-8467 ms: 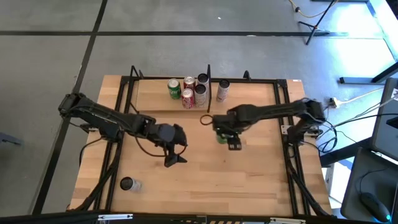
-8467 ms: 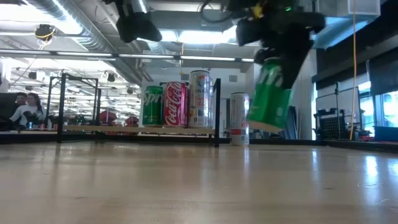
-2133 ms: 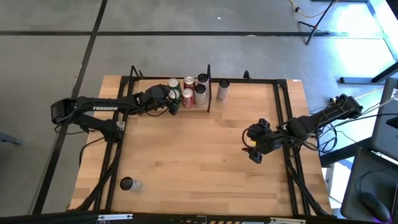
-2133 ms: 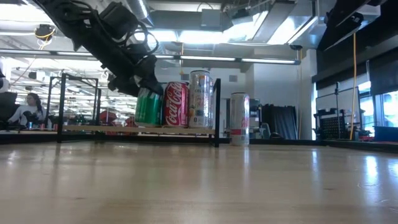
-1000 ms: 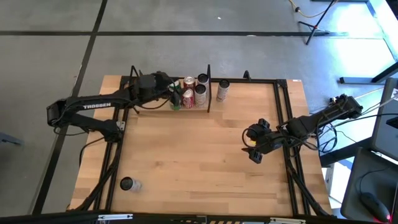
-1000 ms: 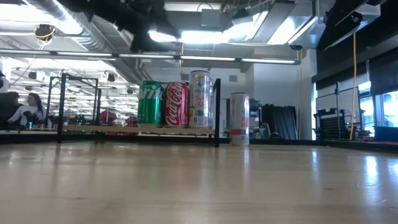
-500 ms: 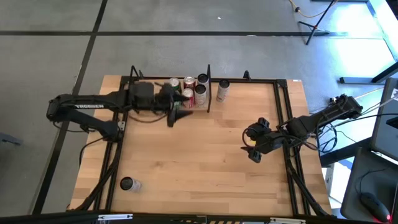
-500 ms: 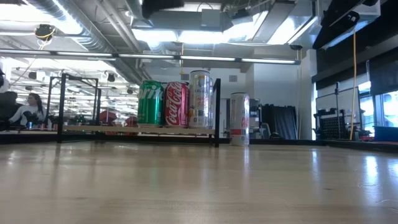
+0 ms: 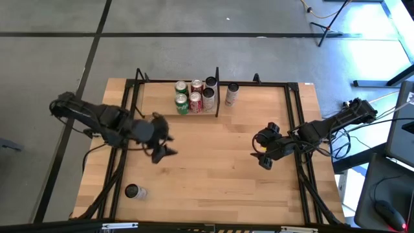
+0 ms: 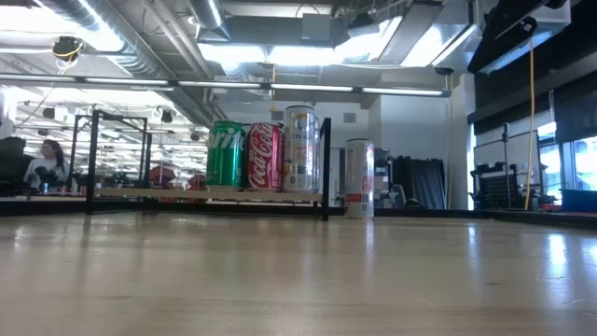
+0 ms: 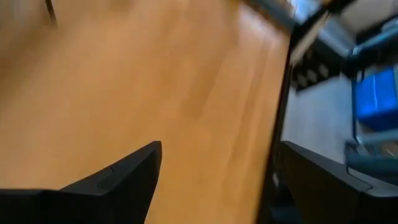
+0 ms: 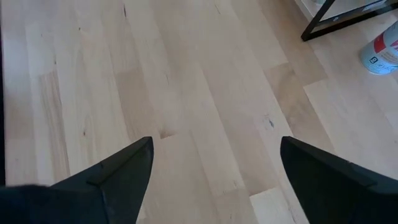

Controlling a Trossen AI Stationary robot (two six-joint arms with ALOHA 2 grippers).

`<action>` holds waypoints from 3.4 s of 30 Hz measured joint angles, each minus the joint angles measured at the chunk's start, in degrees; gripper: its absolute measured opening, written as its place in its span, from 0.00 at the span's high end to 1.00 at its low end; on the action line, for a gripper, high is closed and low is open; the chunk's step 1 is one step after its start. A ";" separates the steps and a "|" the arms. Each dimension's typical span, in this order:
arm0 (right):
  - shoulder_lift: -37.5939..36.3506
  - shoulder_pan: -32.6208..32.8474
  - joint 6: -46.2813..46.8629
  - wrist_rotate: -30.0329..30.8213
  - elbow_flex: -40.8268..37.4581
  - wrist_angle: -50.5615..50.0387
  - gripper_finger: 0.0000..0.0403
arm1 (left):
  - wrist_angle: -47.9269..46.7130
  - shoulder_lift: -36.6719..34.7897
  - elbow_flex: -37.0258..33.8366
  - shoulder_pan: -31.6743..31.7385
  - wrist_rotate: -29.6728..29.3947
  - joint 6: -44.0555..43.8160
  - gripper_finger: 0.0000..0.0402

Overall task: Place canned beverage on shelf
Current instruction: Put the bottom white pink soda can on the shelf

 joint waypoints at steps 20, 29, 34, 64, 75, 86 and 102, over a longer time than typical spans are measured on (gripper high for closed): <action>0.00 0.00 -0.91 1.98 0.00 0.08 0.16 | -22.62 0.63 -0.02 -26.34 18.33 -52.28 0.21; 0.00 0.00 -2.23 2.66 0.00 0.07 0.16 | -21.75 6.41 -0.04 -33.96 14.52 -51.32 0.21; 0.00 -0.01 -3.36 3.02 0.00 0.07 0.16 | -20.65 10.89 -0.09 -37.33 13.90 -50.67 0.21; 0.02 0.00 -3.38 1.97 0.00 0.05 0.16 | -19.98 17.32 -0.09 -39.59 5.46 -40.63 0.21; 0.02 0.00 -3.38 2.13 0.00 0.07 0.16 | -20.04 21.35 -0.09 -39.58 4.71 -40.44 0.21; 0.02 0.00 -3.79 2.43 0.00 0.05 0.16 | -19.54 24.22 -0.09 -37.18 5.82 -39.95 0.27; 0.02 -0.01 -3.08 1.46 0.00 3.54 0.16 | -21.02 19.27 1.48 -27.20 7.80 -28.24 0.46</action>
